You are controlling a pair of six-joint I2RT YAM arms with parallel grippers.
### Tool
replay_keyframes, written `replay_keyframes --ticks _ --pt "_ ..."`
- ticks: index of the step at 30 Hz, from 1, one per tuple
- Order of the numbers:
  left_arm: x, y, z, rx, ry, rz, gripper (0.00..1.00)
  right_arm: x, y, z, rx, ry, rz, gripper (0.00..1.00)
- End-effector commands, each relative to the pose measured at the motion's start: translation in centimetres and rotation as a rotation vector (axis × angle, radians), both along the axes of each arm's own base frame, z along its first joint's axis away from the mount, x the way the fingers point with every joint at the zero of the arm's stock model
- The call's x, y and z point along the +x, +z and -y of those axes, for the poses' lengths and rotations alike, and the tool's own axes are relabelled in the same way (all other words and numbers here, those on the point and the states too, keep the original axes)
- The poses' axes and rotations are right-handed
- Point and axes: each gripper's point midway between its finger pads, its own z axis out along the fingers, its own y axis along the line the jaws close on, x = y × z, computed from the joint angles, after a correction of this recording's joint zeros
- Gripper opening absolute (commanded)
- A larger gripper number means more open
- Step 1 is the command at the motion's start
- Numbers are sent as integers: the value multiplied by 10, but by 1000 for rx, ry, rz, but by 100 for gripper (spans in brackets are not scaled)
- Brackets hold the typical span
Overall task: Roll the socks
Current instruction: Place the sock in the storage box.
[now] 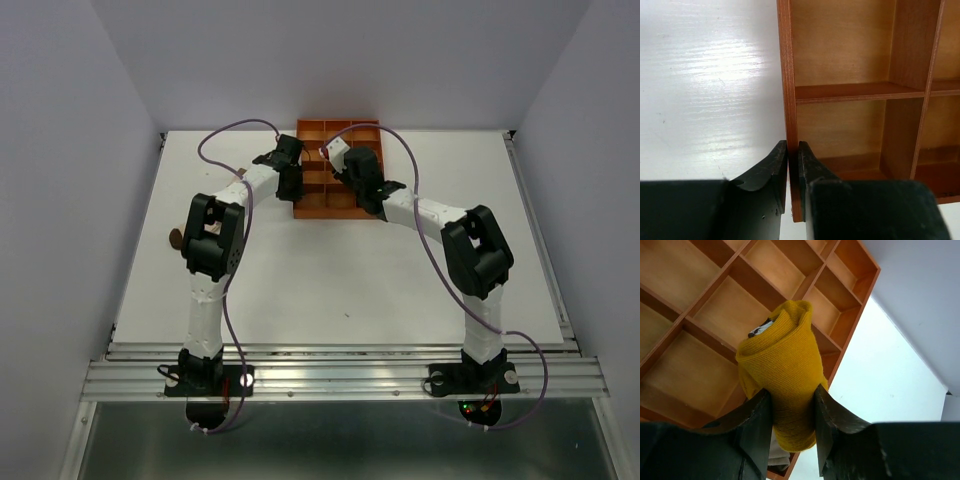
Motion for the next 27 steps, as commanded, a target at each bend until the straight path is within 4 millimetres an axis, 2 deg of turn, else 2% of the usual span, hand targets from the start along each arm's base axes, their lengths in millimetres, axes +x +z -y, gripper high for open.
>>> replay_keyframes --ticks 1,5,8,12,14,17,19,27 --pt "15 17 8 -15 -11 60 0 21 51 -2 47 -33 153 1" --pt "15 21 8 -21 1 64 0 21 50 -6 29 -22 169 1" --pt "16 23 8 -29 11 66 0 21 38 -11 -10 -9 166 1" --pt "16 25 8 -33 14 66 0 14 13 -25 -31 12 125 1" --pt "16 26 8 -35 14 69 0 12 2 -25 -33 13 101 1" --pt "15 26 8 -34 20 68 0 -1 -15 -43 -1 66 41 1" --pt "15 25 7 -34 25 67 0 -8 -32 -44 23 61 -11 1" --pt "14 25 8 -41 20 67 0 -30 -58 -59 136 92 -166 1"
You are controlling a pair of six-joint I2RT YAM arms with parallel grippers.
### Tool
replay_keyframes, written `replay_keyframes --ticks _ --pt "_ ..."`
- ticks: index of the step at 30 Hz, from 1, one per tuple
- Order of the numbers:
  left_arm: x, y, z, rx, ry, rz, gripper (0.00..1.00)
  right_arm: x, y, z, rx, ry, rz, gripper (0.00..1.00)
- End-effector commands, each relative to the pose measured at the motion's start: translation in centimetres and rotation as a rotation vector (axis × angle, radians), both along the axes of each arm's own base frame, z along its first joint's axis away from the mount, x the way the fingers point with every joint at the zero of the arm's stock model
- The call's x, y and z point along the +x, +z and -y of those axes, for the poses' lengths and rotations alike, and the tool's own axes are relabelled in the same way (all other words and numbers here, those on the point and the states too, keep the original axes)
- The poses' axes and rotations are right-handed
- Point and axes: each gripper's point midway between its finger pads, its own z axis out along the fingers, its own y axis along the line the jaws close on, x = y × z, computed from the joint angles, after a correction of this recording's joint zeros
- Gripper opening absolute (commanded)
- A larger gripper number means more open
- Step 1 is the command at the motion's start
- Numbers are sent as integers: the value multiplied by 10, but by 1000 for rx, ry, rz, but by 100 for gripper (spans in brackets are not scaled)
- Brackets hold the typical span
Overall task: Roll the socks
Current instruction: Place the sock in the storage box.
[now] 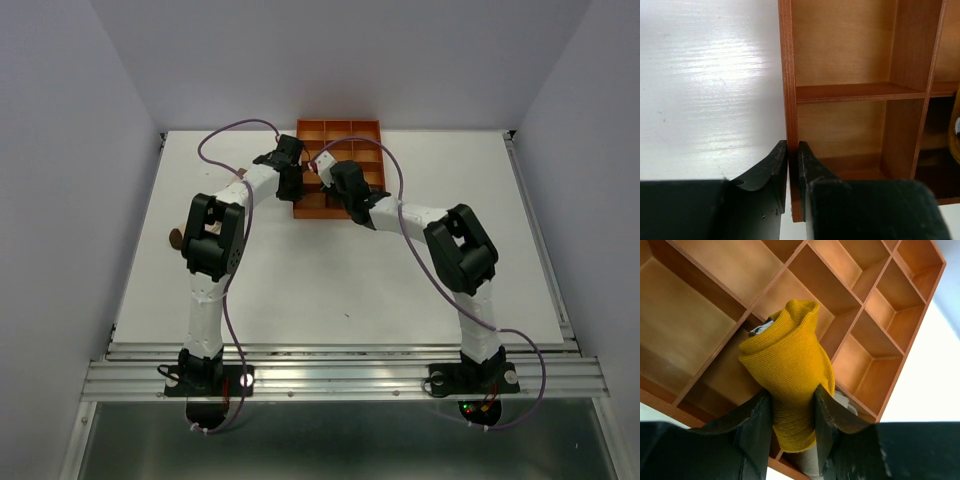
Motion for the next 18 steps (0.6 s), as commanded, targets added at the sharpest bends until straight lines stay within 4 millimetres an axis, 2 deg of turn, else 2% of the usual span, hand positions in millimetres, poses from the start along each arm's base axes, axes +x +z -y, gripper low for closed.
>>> replay_keyframes --ticks 1,5,11,14,18 --pt "13 24 8 -41 10 65 0 -14 -12 -16 85 25 -87 1" --pt "12 25 8 -42 9 69 0 -19 -39 -12 44 4 -157 1" --pt "12 25 8 -44 7 72 0 -23 -51 -16 48 12 -213 1" --pt "12 26 8 -45 5 73 0 -31 -63 -20 58 29 -274 1" --pt "13 27 6 -38 8 75 0 -38 -77 -17 63 23 -330 1"
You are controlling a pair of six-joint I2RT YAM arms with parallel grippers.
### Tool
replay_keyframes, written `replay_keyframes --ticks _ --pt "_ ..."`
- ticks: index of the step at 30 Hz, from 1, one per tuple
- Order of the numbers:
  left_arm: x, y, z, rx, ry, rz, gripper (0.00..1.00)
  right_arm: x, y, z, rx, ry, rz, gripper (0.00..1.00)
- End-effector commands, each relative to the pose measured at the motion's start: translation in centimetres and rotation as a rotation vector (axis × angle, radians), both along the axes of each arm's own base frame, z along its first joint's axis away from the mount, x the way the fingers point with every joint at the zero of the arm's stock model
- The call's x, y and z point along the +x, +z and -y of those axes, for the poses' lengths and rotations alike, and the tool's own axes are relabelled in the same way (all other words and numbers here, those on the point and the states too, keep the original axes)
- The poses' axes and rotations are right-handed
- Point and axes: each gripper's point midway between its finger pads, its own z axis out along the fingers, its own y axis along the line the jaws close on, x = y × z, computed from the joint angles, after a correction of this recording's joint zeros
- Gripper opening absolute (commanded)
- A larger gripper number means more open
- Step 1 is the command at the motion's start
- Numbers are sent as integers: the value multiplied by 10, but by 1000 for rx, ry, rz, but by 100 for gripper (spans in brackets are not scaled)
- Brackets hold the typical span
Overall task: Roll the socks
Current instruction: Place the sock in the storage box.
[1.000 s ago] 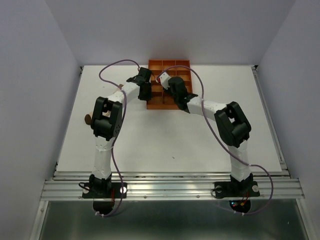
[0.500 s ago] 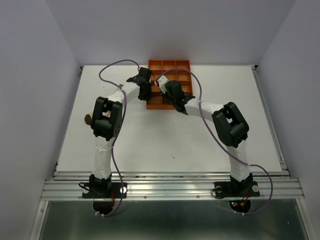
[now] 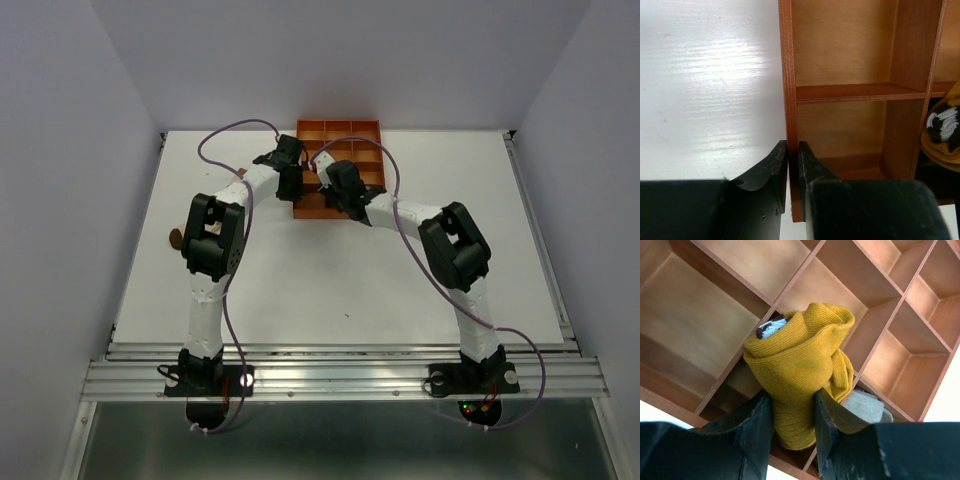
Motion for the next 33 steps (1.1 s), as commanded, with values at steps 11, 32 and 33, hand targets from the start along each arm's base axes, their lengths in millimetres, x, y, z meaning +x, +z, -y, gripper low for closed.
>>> replay_keyframes --ticks 11,32,33 --pt "13 28 5 -33 1 78 0 -44 -68 23 -11 15 -396 1" --pt "15 23 6 -31 -26 75 0 -42 -59 26 -63 113 -563 1" --pt "15 23 6 -30 -25 77 0 -42 -63 27 -68 104 -566 1"
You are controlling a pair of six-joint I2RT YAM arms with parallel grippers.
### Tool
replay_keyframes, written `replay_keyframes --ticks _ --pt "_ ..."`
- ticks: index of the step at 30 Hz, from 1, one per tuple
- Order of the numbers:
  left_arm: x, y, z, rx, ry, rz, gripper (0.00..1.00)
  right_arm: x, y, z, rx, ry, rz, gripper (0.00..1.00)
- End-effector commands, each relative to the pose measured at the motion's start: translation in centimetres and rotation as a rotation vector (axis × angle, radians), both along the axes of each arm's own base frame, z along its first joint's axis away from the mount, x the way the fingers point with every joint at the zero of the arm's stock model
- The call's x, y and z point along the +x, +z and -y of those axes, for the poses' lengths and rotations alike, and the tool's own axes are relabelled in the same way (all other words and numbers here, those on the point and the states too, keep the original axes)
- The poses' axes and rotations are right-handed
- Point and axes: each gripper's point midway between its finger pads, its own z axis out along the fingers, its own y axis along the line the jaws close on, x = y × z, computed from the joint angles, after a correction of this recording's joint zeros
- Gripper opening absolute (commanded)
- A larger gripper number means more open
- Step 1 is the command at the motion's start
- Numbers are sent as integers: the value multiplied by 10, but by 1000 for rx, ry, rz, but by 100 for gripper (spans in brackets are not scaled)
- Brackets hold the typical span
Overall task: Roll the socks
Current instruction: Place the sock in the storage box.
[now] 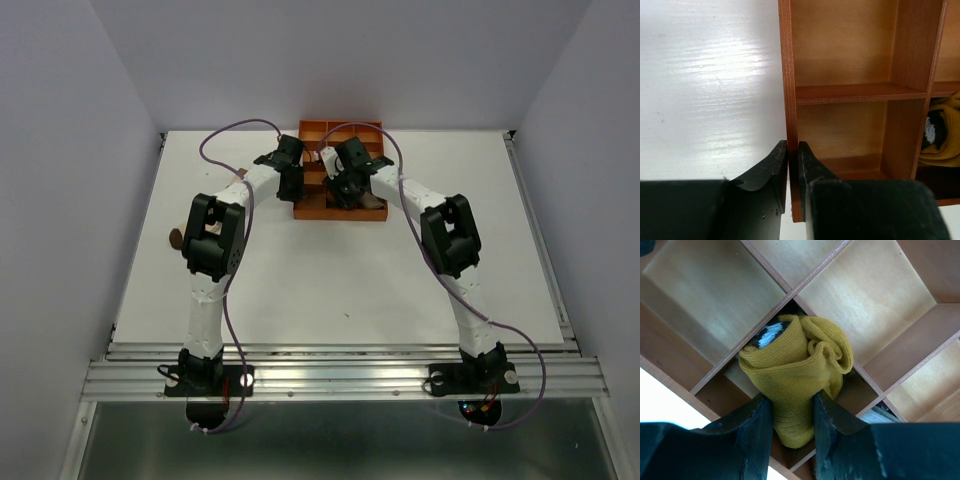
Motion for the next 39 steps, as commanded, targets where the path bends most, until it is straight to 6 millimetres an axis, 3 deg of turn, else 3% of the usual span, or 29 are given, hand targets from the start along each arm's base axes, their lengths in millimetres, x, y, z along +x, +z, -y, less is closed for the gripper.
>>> replay_keyframes --ticks 1,13,21,22,25,32,39 --pt "16 23 5 -41 -8 76 0 -31 -47 17 -119 8 -162 1" --pt "15 21 7 -49 -20 77 0 -15 -66 14 -123 -53 -140 1" --pt "16 19 7 -49 -21 79 0 -18 -83 28 -190 -120 -166 2" --pt "16 18 8 -50 -20 79 0 -20 -79 25 -194 -121 -156 4" --pt "16 14 9 -49 -16 66 0 -18 -62 22 -179 -125 -104 32" --pt "16 12 8 -54 -6 62 0 -7 -10 3 -46 -104 -7 47" --pt "17 9 8 -54 1 51 0 0 13 2 -22 -129 45 59"
